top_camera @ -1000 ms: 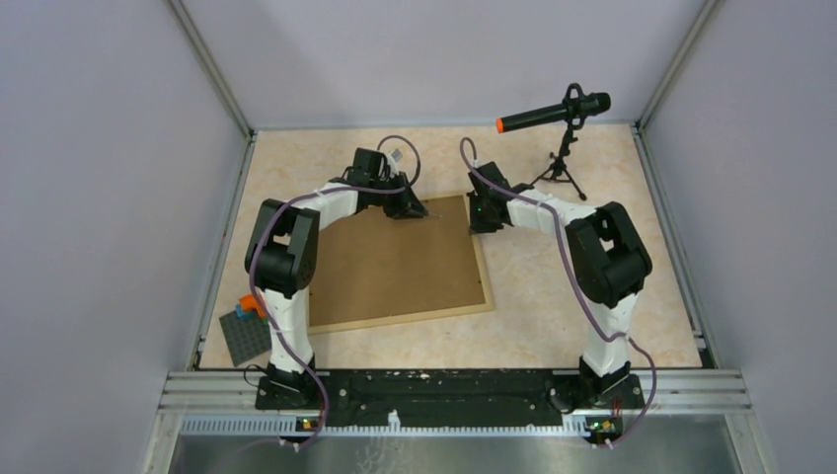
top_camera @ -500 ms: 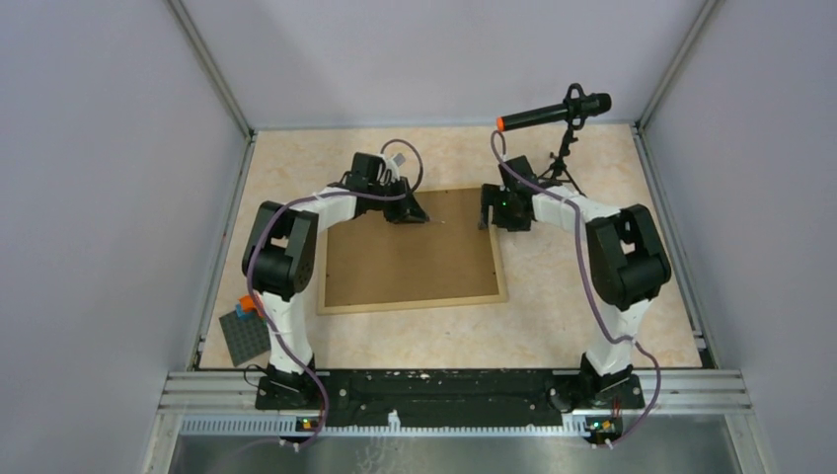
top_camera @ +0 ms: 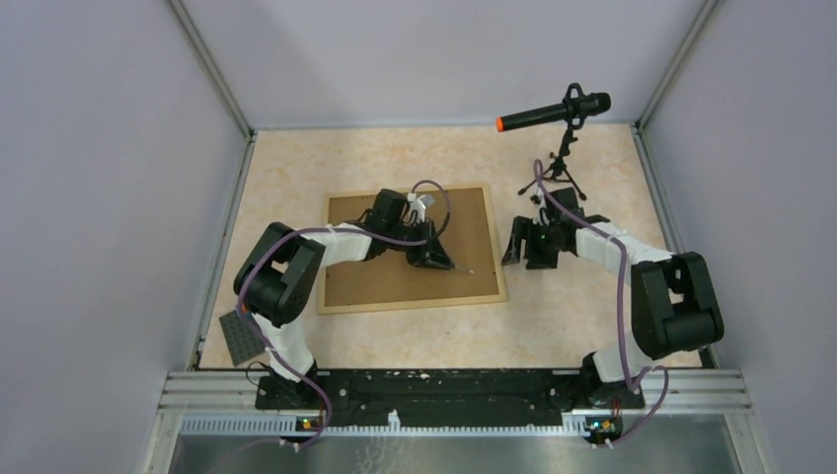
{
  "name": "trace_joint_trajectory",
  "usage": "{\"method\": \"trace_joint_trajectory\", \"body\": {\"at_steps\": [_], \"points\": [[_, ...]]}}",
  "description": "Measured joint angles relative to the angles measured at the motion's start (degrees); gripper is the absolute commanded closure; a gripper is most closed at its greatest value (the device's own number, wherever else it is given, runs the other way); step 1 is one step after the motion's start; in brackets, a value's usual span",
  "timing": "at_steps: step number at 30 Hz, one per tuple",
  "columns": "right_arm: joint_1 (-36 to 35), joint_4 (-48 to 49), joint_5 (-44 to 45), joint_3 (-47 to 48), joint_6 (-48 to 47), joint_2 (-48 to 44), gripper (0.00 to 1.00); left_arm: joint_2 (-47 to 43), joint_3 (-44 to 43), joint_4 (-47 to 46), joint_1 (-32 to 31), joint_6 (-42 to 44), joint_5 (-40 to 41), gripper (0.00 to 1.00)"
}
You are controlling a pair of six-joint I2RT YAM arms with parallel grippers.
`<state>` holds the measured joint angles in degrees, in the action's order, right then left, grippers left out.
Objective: Take the photo out of the frame
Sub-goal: Release the photo frame item from the photo frame.
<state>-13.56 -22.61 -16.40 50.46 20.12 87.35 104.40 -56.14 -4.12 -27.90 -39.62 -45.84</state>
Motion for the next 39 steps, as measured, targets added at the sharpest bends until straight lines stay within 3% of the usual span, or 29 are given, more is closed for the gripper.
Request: {"method": "trace_joint_trajectory", "body": {"at_steps": [6, 13, 37, 39], "points": [[0.50, 3.67, -6.27, -8.68, 1.14, -2.29, 0.49, 0.04, 4.26, -8.07, -6.73, -5.25, -0.28, 1.00], [0.63, 11.37, -11.76, -10.58, 3.87, 0.48, 0.58, 3.74, 4.44, -16.68, -5.18, -10.80, -0.39, 1.00], [1.25, 14.53, -15.45, -10.64, 6.71, 4.02, 1.00, 8.28, 3.45, -22.01, -6.25, -13.00, 1.97, 1.00], [1.27, 14.56, -15.50, -10.64, 6.71, 4.04, 1.00, 9.03, 2.93, -22.53, -6.62, -13.29, 1.92, 1.00]]}}
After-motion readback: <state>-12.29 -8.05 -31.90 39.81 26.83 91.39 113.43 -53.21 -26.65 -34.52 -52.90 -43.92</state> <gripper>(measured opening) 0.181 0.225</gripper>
